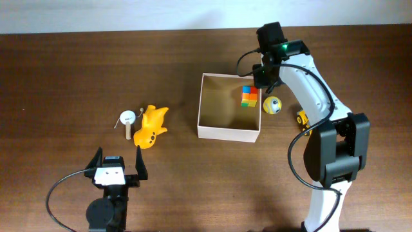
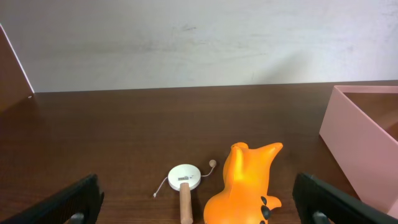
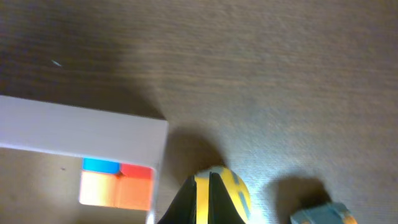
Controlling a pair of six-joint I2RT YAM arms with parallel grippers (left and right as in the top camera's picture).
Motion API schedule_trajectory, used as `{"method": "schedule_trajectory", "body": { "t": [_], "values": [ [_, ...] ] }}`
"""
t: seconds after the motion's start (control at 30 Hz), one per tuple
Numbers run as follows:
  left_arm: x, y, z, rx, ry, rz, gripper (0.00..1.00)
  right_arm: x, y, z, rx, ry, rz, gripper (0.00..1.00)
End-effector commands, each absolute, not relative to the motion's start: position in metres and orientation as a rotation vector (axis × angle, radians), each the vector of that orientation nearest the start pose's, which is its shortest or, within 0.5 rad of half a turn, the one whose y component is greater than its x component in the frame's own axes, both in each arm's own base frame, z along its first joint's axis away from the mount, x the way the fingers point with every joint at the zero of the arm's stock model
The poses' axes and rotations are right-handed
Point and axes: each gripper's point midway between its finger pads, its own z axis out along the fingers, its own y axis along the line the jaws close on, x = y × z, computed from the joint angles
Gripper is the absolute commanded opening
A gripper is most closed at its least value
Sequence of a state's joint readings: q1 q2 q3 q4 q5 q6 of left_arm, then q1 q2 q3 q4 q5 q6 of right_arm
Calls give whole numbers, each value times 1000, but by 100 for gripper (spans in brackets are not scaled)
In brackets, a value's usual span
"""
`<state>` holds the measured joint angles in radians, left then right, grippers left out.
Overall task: Pack container
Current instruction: 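Lift the right gripper out and move it over the toy truck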
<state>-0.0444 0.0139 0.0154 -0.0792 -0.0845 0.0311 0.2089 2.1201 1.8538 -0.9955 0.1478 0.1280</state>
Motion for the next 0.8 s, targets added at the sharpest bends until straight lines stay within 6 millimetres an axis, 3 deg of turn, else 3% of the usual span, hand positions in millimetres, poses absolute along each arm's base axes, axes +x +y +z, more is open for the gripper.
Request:
{"method": "schedule_trajectory", "body": {
  "t": [0.0,0.77],
  "values": [
    [246,2,158,18,1646,62,99,481,85,91,-113,2820,-41,4],
    [246,2,158,18,1646,62,99,485,105,93,-272,2787,100,4]
  ]
}}
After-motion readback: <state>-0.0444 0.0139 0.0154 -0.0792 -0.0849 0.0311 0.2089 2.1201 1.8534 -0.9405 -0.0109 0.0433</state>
